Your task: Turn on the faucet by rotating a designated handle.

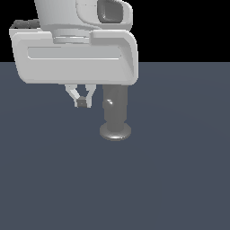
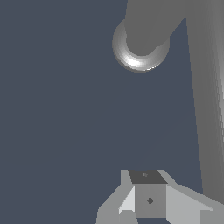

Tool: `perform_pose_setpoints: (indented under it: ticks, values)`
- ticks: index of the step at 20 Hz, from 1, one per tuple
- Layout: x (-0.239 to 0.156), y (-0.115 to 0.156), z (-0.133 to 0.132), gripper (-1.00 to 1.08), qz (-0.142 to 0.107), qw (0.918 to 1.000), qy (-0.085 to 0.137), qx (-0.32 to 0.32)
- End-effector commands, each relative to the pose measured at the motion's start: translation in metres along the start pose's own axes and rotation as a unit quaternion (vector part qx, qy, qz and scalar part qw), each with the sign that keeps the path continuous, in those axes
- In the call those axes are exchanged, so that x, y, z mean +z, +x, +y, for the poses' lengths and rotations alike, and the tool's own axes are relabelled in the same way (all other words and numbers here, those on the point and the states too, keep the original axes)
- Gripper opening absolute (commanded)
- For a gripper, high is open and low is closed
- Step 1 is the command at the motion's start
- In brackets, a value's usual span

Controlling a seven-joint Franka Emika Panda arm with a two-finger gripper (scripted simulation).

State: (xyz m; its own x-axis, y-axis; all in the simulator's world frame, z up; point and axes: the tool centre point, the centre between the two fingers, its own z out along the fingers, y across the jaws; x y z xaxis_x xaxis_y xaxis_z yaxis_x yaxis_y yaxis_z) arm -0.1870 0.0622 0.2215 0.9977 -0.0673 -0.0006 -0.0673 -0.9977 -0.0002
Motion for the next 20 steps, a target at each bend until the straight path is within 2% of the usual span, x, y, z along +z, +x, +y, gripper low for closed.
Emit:
perform_pose_setpoints:
  ticks: [1, 20]
  values:
    - [0.0, 0.0, 0.0, -1.0, 0.0, 1.0, 0.0, 0.0]
    - [0.0, 0.016, 0.09, -1.0, 0.0, 1.0, 0.0, 0.0]
